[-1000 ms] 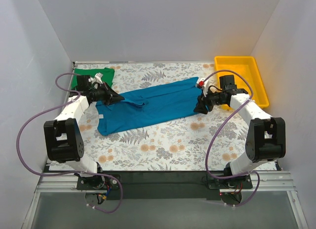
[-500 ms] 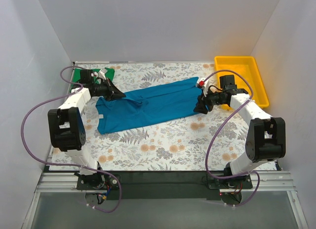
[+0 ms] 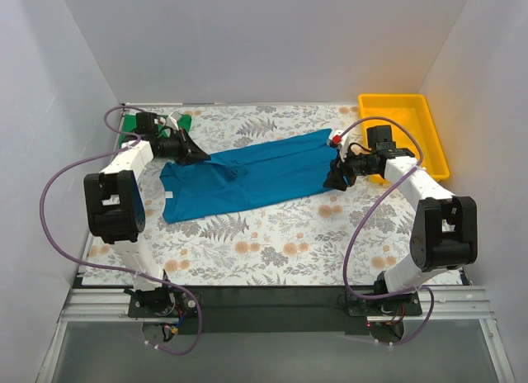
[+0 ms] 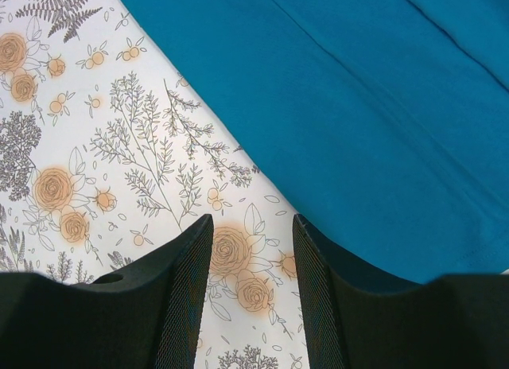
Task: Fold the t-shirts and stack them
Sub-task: Fold the tshirt
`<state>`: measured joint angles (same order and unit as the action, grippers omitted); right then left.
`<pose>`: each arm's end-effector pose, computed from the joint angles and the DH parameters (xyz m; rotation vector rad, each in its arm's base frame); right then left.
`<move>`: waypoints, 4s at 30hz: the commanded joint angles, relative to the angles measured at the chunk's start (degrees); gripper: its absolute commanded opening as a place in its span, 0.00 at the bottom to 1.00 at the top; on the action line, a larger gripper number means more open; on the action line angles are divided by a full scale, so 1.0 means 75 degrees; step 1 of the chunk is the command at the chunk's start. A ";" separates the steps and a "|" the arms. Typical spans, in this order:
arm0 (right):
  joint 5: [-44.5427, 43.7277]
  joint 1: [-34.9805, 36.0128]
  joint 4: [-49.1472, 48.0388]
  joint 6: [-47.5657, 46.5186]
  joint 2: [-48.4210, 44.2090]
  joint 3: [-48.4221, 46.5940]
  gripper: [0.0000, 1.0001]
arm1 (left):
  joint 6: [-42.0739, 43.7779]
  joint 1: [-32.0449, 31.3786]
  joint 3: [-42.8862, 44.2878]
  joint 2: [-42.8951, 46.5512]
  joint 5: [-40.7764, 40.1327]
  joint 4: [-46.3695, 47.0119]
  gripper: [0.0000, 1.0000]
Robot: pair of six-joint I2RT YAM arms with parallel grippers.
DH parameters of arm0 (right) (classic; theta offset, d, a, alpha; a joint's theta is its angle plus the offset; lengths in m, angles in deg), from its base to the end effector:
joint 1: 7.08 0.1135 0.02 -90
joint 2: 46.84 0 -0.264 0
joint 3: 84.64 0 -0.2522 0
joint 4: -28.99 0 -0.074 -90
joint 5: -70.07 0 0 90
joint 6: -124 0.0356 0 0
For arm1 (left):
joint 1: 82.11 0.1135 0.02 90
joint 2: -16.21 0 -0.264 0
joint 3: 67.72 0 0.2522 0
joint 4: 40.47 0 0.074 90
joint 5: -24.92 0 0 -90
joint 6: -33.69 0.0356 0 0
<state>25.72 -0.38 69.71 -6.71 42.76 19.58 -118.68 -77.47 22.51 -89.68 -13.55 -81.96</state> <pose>0.3153 0.0627 0.2367 -1.1794 1.9346 0.6938 0.3883 0.0035 0.2186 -1.1601 2.4423 -1.5125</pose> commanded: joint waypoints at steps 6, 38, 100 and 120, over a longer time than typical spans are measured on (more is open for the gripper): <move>0.0289 -0.0038 -0.0091 -0.0033 -0.0170 0.0043 0.52 | 0.0218 -0.0033 0.0374 -0.0061 -0.0085 -0.0182 0.00; -0.0847 0.1929 0.0179 -0.1670 0.0345 -0.0870 0.55 | 0.0007 -0.0033 0.0153 -0.0144 -0.1573 -0.0382 0.00; -0.3391 0.5119 -0.0888 -0.5213 0.5538 -0.5864 0.01 | -0.0356 -0.0033 -0.1699 0.1591 -0.1972 0.0216 0.00; -0.4399 0.5271 -0.1134 -0.3947 0.4963 -0.5500 0.01 | -0.0579 -0.0022 -0.1254 0.0795 -0.2347 0.0404 0.00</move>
<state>-5.20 38.81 63.15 -38.93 82.91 -21.67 -122.84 -77.47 10.75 -82.97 -30.14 -80.21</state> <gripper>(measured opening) 0.023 0.013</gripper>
